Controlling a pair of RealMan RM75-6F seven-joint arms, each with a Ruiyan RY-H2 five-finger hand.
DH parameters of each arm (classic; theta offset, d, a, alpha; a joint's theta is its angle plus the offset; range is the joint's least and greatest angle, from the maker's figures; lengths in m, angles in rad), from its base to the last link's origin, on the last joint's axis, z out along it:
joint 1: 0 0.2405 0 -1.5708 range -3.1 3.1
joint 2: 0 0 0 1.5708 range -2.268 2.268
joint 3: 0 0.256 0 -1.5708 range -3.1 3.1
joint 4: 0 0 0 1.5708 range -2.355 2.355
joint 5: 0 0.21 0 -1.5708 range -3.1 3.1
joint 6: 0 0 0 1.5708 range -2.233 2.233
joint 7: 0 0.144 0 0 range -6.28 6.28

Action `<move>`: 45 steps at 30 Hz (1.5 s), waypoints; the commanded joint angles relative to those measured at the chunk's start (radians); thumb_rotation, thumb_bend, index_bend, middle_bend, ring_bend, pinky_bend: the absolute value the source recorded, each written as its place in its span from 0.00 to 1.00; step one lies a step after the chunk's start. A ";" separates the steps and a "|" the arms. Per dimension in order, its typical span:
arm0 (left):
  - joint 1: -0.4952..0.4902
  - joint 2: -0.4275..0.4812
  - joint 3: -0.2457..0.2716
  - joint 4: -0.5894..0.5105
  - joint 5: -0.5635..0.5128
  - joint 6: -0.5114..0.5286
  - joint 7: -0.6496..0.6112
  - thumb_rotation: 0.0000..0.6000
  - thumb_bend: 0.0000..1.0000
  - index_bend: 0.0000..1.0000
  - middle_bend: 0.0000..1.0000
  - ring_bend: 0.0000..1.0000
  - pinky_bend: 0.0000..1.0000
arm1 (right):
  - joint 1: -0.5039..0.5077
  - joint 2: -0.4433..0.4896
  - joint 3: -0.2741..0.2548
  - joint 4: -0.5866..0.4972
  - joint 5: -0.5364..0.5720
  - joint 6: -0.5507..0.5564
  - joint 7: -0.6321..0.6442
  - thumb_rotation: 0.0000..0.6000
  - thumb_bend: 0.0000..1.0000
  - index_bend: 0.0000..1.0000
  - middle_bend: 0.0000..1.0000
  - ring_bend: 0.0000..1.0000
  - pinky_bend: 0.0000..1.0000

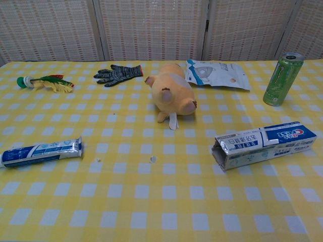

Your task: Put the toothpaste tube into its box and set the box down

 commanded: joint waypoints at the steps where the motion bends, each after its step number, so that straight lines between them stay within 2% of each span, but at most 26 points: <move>1: -0.001 -0.001 0.001 -0.002 -0.001 -0.004 0.004 1.00 0.19 0.00 0.00 0.00 0.00 | 0.001 0.000 0.000 -0.001 0.001 -0.003 -0.002 1.00 0.31 0.00 0.00 0.00 0.00; 7: -0.009 -0.017 0.011 0.004 0.031 -0.005 -0.014 1.00 0.19 0.00 0.00 0.00 0.00 | -0.011 0.009 -0.006 -0.011 -0.023 0.028 0.012 1.00 0.32 0.00 0.00 0.00 0.00; 8: -0.010 -0.026 0.013 0.007 0.047 0.005 -0.027 1.00 0.19 0.00 0.02 0.01 0.02 | -0.015 0.011 -0.009 -0.013 -0.031 0.036 0.018 1.00 0.32 0.00 0.00 0.00 0.00; 10: -0.010 -0.047 0.013 0.014 0.068 0.023 -0.038 1.00 0.20 0.02 0.11 0.09 0.14 | -0.020 0.013 -0.012 -0.013 -0.039 0.046 0.021 1.00 0.32 0.00 0.00 0.00 0.00; 12: -0.018 -0.073 0.011 0.021 0.092 0.033 -0.034 1.00 0.20 0.08 0.32 0.29 0.40 | -0.022 0.012 -0.014 -0.012 -0.042 0.048 0.020 1.00 0.32 0.00 0.00 0.00 0.00; 13: -0.024 -0.081 0.011 0.020 0.101 0.031 -0.036 1.00 0.20 0.11 0.42 0.39 0.50 | -0.022 0.011 -0.015 -0.012 -0.042 0.046 0.021 1.00 0.32 0.00 0.00 0.00 0.00; 15: -0.043 -0.085 0.014 -0.007 0.111 0.008 -0.074 1.00 0.20 0.20 0.69 0.62 0.69 | -0.018 0.010 -0.016 -0.010 -0.043 0.038 0.020 1.00 0.32 0.00 0.00 0.00 0.00; 16: -0.049 -0.087 0.011 -0.023 0.108 0.000 -0.086 1.00 0.20 0.23 0.78 0.71 0.76 | -0.016 0.010 -0.017 -0.010 -0.043 0.034 0.020 1.00 0.32 0.00 0.00 0.00 0.00; 17: -0.055 -0.089 0.008 -0.038 0.102 -0.009 -0.089 1.00 0.20 0.31 0.90 0.84 0.88 | -0.015 0.010 -0.017 -0.011 -0.043 0.031 0.019 1.00 0.31 0.00 0.00 0.00 0.00; 18: -0.062 -0.093 0.004 -0.057 0.091 -0.024 -0.078 1.00 0.20 0.37 0.97 0.93 0.95 | -0.014 0.009 -0.017 -0.010 -0.044 0.029 0.017 1.00 0.31 0.00 0.00 0.00 0.00; 19: -0.066 -0.096 0.002 -0.070 0.080 -0.038 -0.058 1.00 0.20 0.41 1.00 0.98 0.99 | -0.014 0.008 -0.017 -0.010 -0.044 0.029 0.015 1.00 0.31 0.00 0.00 0.00 0.00; 21: -0.078 -0.101 -0.001 -0.095 0.053 -0.077 0.022 1.00 0.21 0.48 1.00 1.00 1.00 | -0.013 0.005 -0.018 -0.010 -0.045 0.026 0.011 1.00 0.32 0.00 0.00 0.00 0.00; 23: -0.086 -0.114 -0.006 -0.115 0.023 -0.107 0.087 1.00 0.21 0.49 1.00 1.00 1.00 | -0.012 0.004 -0.018 -0.010 -0.044 0.022 0.008 1.00 0.32 0.00 0.00 0.00 0.00; 30: -0.129 -0.180 -0.054 -0.168 -0.167 -0.217 0.287 1.00 0.22 0.45 1.00 1.00 1.00 | -0.006 0.004 -0.017 -0.014 -0.032 0.003 0.003 1.00 0.32 0.00 0.00 0.00 0.00; 38: -0.215 -0.272 -0.113 -0.086 -0.306 -0.322 0.349 1.00 0.22 0.44 1.00 1.00 1.00 | 0.004 0.006 -0.011 -0.013 -0.008 -0.024 0.005 1.00 0.32 0.00 0.00 0.00 0.00; 45: -0.268 -0.332 -0.133 -0.028 -0.394 -0.379 0.380 1.00 0.22 0.44 1.00 1.00 1.00 | 0.012 0.008 -0.003 -0.010 0.013 -0.040 0.005 1.00 0.31 0.00 0.00 0.00 0.00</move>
